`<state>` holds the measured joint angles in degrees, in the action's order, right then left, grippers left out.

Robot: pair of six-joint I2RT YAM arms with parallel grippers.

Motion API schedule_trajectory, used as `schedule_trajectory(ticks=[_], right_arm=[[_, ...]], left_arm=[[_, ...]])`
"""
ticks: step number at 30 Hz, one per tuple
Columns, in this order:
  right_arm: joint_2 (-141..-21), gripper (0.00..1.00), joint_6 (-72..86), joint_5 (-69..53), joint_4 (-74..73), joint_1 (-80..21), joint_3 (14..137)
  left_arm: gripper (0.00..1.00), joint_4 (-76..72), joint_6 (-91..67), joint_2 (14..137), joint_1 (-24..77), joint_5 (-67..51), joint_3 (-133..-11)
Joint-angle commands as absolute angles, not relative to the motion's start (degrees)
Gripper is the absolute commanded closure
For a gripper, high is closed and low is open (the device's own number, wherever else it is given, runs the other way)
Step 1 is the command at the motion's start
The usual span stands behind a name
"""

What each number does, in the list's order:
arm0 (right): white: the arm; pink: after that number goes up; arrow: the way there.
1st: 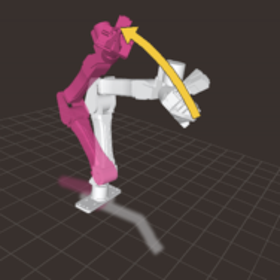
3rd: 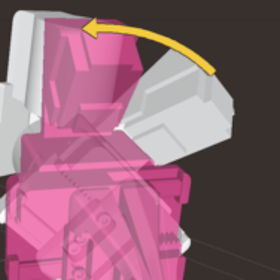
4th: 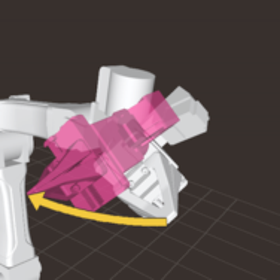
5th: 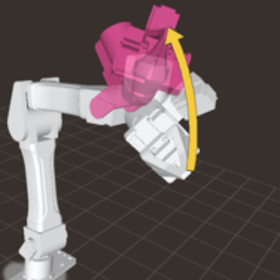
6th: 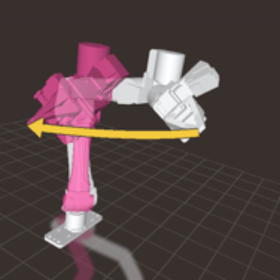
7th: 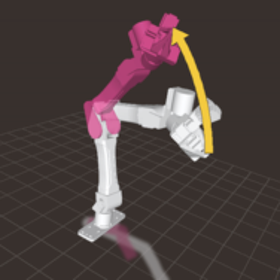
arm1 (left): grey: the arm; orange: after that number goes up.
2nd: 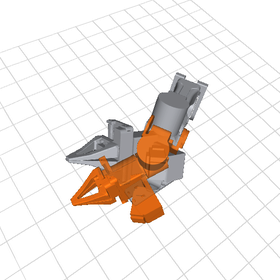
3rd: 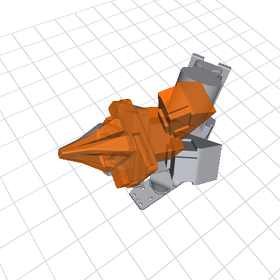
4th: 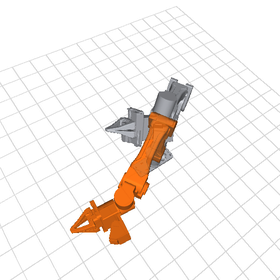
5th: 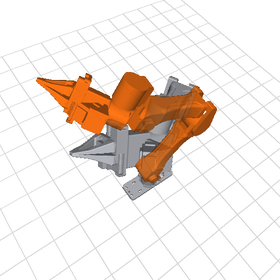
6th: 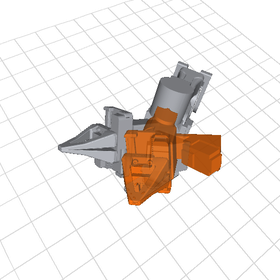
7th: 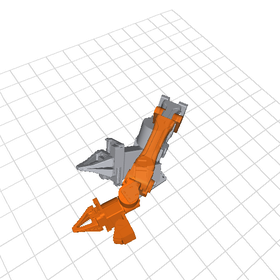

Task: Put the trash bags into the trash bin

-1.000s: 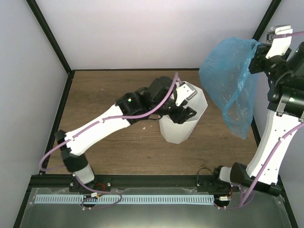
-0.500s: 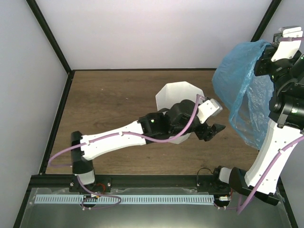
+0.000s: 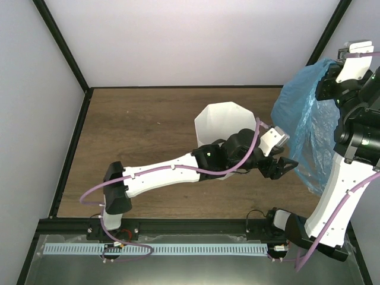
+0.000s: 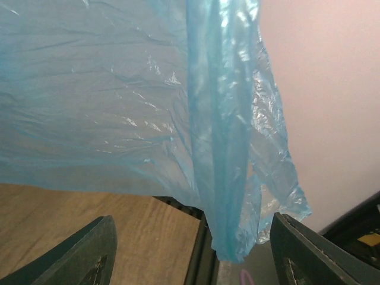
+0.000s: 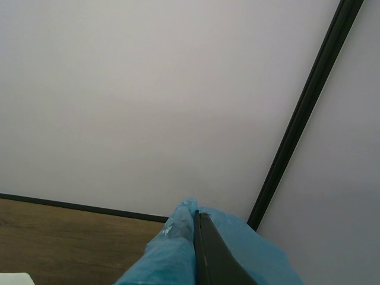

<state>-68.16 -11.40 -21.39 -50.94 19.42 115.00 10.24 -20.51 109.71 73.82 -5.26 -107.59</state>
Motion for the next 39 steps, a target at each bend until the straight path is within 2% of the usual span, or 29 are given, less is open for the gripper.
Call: schedule_trajectory(ticks=[1, 8, 10, 14, 18, 24, 32, 39], right_arm=[[-66.9, 0.99, -12.2, -20.4, -50.0, 19.7, 114.3], [-66.3, 0.99, -11.9, -20.3, -49.6, 19.7, 114.1], [-66.2, 0.99, -11.9, -19.1, -49.2, 19.7, 113.9], [-66.0, 0.99, -12.0, -17.2, -48.3, 19.7, 113.9], [-66.0, 0.99, -11.5, -15.3, -46.7, 19.7, 114.2], [-66.5, 0.99, -12.3, -17.0, -47.3, 19.7, 115.2], [-61.2, 0.99, -13.1, -23.7, -45.9, 19.7, 116.4], [-57.8, 0.96, -18.7, -42.4, -47.5, 19.7, 114.9]], left_arm=[[0.28, 6.3, -23.3, 111.7, 73.9, -9.9, -109.9], [0.42, 9.0, -26.4, 114.2, 73.4, -2.2, -113.1], [0.52, 10.4, -27.7, 115.2, 72.3, -2.5, -115.9], [0.83, 10.9, -24.3, 115.3, 71.0, -1.2, -119.9], [0.95, 11.6, -17.4, 114.5, 70.1, 1.3, -123.6], [0.96, 11.5, -6.3, 111.1, 68.9, 7.9, -129.0], [0.96, 10.0, -3.6, 103.8, 68.2, 3.1, -129.1], [0.96, 13.1, -0.4, 100.0, 68.5, 1.5, -132.1]])
